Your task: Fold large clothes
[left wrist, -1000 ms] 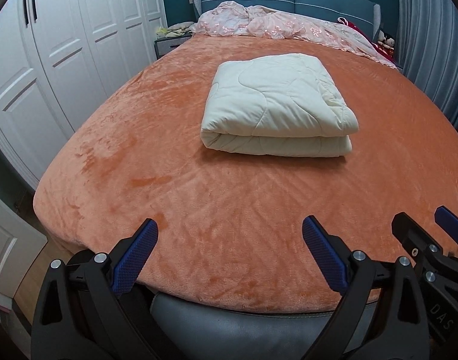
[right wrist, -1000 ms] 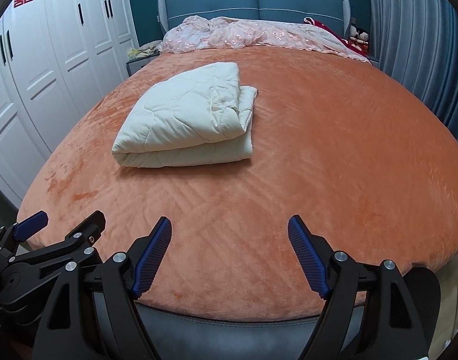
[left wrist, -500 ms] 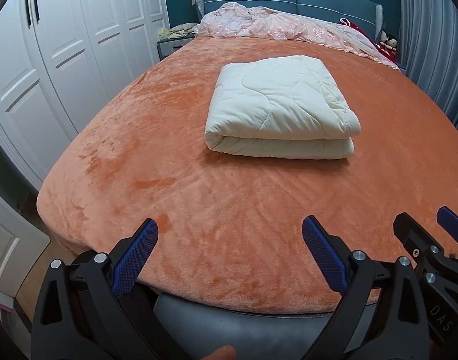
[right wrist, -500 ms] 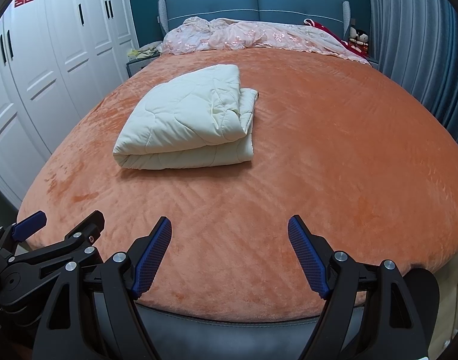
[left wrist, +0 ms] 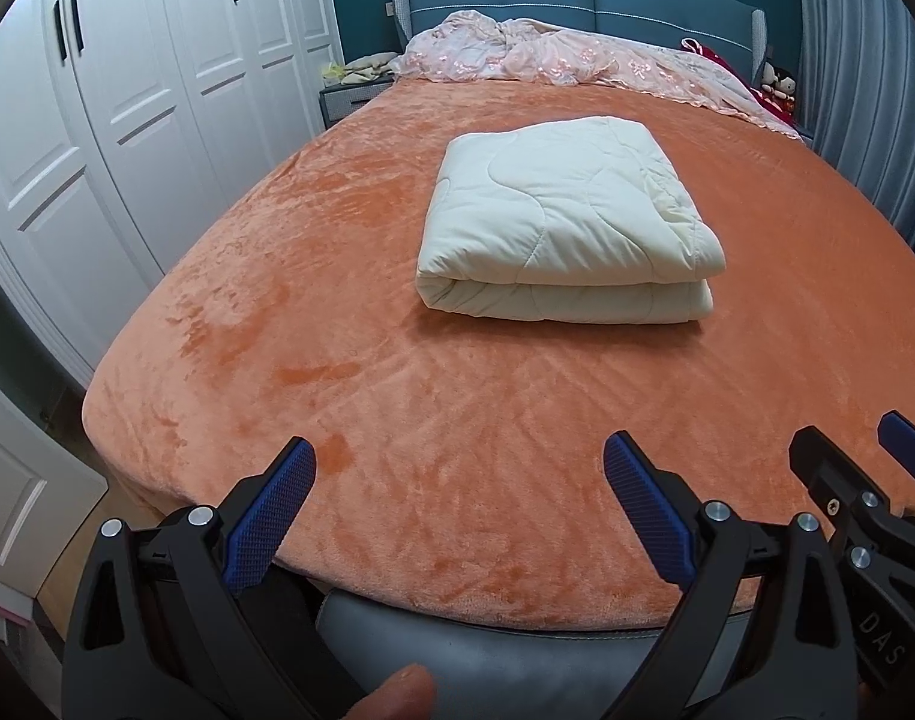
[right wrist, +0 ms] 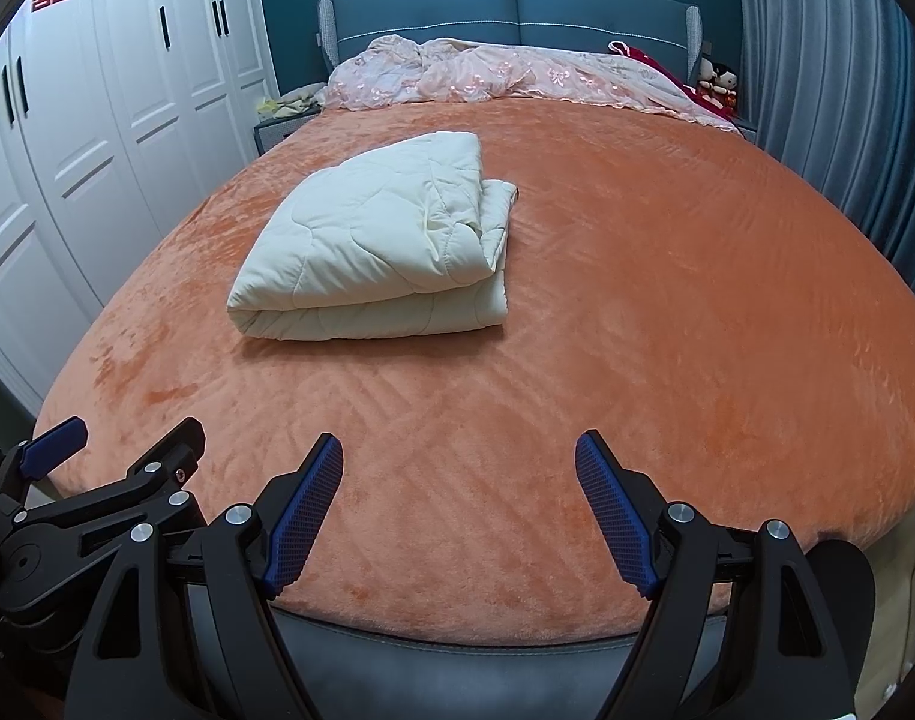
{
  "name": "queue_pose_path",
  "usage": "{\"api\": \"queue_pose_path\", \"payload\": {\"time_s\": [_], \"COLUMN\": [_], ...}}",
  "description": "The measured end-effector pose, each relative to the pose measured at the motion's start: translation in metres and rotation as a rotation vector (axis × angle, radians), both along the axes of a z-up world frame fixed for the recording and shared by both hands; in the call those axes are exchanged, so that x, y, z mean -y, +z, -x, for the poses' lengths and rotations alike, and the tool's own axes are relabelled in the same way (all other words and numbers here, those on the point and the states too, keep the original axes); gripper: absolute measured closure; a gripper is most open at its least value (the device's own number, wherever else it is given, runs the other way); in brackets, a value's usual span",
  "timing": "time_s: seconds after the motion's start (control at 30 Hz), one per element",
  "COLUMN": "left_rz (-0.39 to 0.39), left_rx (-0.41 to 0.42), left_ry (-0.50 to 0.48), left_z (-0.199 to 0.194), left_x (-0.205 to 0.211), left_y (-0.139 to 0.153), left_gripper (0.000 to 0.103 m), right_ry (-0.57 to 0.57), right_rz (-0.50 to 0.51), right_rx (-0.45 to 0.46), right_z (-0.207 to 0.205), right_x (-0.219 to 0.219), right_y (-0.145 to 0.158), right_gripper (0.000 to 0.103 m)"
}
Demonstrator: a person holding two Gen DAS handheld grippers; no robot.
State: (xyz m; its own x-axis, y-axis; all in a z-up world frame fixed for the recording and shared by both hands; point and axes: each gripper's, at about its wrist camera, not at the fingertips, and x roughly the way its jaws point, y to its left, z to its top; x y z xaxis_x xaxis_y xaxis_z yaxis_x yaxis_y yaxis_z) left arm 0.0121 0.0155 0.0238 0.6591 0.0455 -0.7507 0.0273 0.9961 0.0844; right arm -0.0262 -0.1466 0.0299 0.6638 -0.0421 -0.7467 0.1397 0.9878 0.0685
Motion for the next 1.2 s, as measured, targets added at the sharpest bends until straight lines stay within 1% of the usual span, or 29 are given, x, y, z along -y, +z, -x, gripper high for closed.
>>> {"api": "queue_pose_path", "payload": {"time_s": [0.87,0.97,1.03,1.2], "left_rz": [0.011,0.007,0.000,0.003], "left_rx": [0.008,0.006,0.007,0.005], "left_ry": [-0.014,-0.016,-0.023,-0.020], "left_z": [0.0007,0.0008,0.0005,-0.0002], "left_x": [-0.0021,-0.0007,0.0006,0.0011], "left_y": [0.0025,0.0030,0.0035,0.0045], "left_gripper": [0.015,0.018,0.023,0.023], "right_ry": [0.004,0.008,0.005,0.005], "right_rz": [0.002,0.009,0.013,0.010], "right_rx": [0.005,0.004,0.004,0.005], "right_z": [-0.0014,-0.0014,-0.0011,-0.0009], "right_x": [-0.0027,-0.0041,-0.0061,-0.0079], "right_y": [0.0026,0.0031,0.0042,0.0051], "right_gripper": [0.025,0.025,0.025,0.025]}}
